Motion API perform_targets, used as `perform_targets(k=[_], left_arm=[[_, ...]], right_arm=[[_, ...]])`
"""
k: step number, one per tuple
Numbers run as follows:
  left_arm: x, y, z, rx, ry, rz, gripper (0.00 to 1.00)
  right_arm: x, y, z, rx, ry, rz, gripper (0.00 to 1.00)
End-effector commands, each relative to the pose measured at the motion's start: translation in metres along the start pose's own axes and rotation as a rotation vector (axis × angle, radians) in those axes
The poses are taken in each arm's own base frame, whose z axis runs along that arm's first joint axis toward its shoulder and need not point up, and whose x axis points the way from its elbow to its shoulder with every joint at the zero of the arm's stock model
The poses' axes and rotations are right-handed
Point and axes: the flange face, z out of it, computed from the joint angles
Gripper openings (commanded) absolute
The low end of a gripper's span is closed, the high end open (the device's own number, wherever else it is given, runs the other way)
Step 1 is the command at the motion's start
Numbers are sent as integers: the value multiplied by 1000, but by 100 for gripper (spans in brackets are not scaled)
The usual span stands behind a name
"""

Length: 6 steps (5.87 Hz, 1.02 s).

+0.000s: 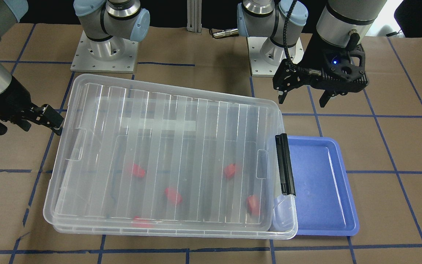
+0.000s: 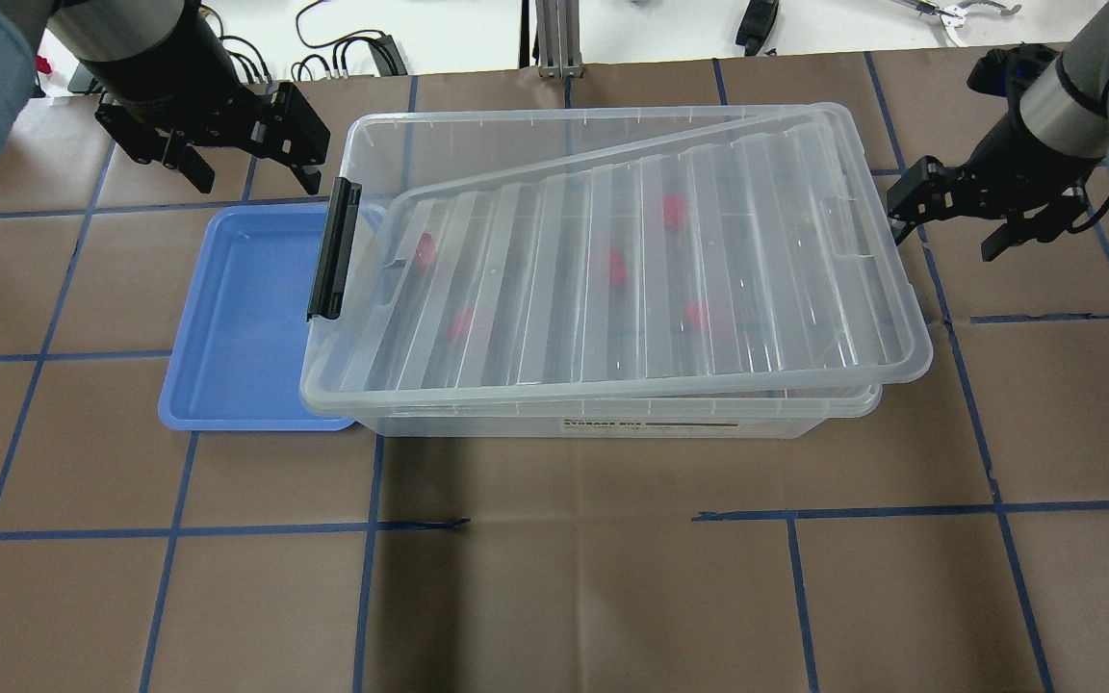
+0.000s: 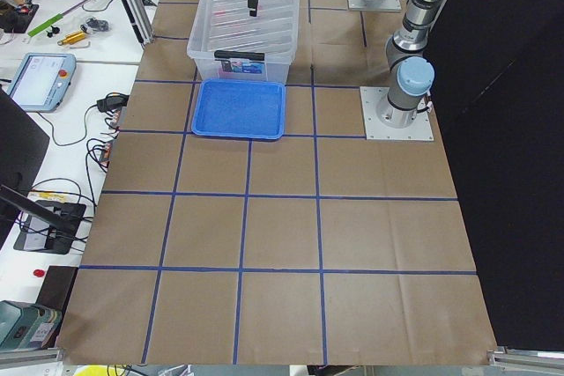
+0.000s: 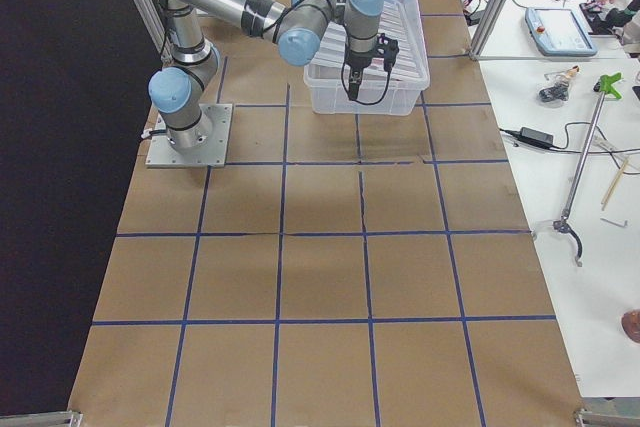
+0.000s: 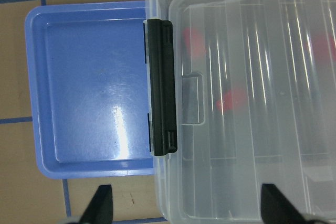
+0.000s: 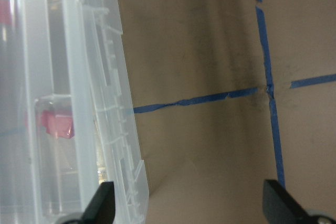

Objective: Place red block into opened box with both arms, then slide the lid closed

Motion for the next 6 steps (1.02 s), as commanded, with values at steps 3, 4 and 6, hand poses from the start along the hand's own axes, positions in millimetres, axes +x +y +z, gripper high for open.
perform_targets(k=[3, 4, 6], left_arm=[[0, 0, 0, 0, 0, 0, 98], [0, 0, 0, 0, 0, 0, 98], [0, 1, -1, 2, 0, 0, 98]], right_arm=[[-40, 9, -119, 42, 50, -67, 100], [-83, 20, -125, 3, 43, 10, 100], [-163, 43, -119, -21, 42, -9, 100]])
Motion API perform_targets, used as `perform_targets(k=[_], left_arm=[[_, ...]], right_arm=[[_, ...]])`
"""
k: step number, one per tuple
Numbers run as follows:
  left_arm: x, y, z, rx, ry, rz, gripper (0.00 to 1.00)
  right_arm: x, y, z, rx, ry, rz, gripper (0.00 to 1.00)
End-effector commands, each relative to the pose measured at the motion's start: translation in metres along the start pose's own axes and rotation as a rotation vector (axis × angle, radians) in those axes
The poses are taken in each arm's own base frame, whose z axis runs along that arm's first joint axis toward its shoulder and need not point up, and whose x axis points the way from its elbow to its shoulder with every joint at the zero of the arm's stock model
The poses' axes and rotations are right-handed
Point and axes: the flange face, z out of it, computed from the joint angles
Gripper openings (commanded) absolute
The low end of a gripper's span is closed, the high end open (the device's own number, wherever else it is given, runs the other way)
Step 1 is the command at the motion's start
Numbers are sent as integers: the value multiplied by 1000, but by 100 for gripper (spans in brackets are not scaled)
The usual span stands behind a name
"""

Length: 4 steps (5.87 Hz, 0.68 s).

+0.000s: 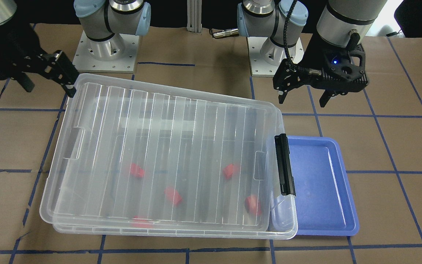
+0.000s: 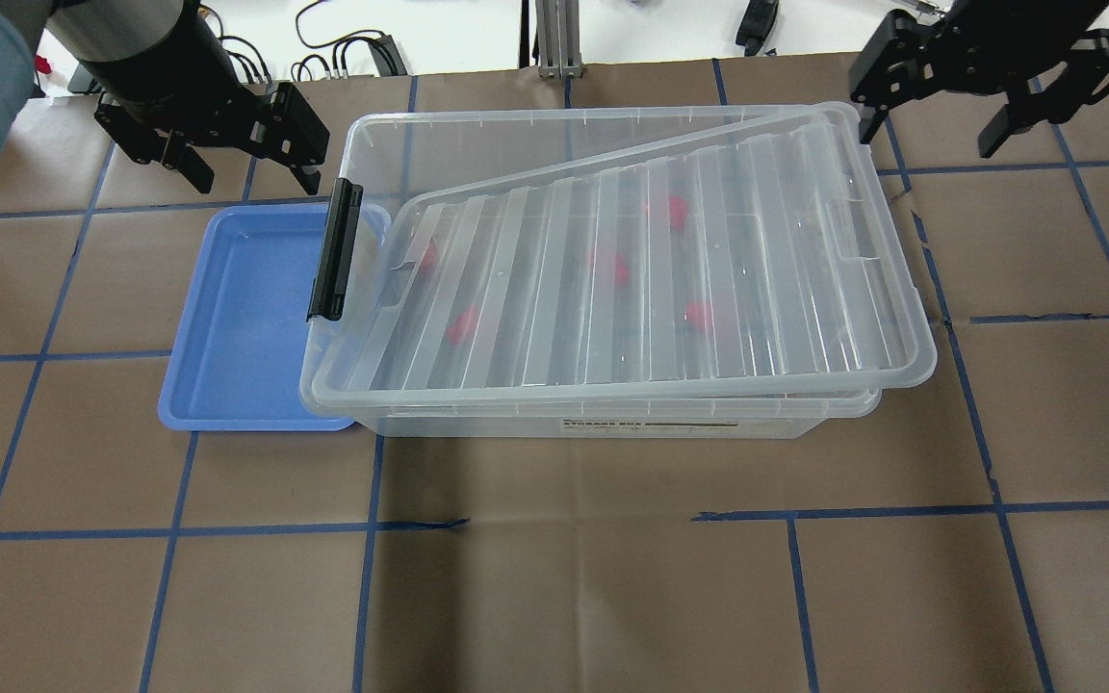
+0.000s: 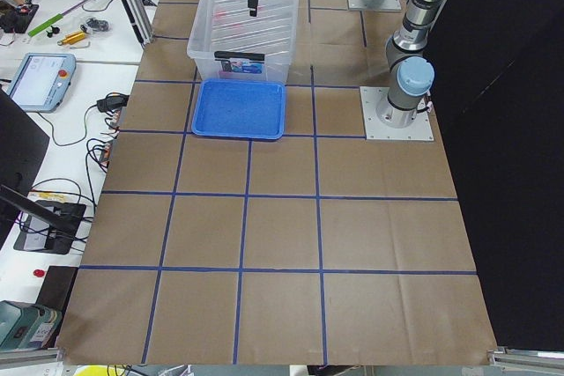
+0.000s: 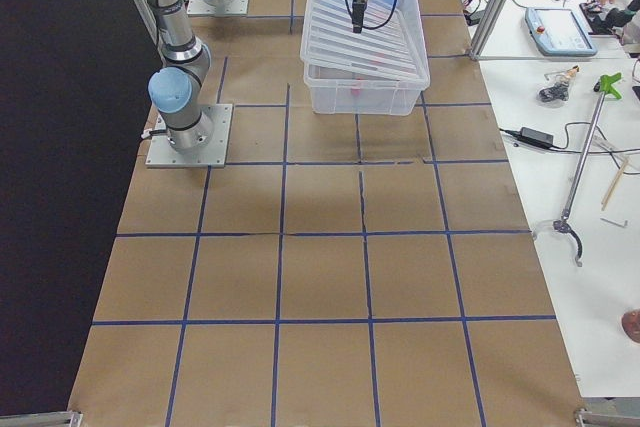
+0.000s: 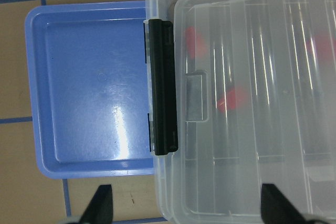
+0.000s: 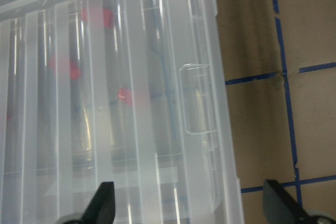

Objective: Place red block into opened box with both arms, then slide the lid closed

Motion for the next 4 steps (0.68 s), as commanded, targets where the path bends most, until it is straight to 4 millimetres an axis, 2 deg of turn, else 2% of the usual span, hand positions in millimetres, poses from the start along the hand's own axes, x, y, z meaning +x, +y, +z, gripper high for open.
perform_targets(k=[1, 4], left_arm=[[0, 0, 0, 0, 0, 0, 98], [0, 0, 2, -4, 0, -2, 98]], right_arm=[[-38, 10, 7, -21, 4, -19, 100], [-37, 9, 11, -22, 5, -31, 100]])
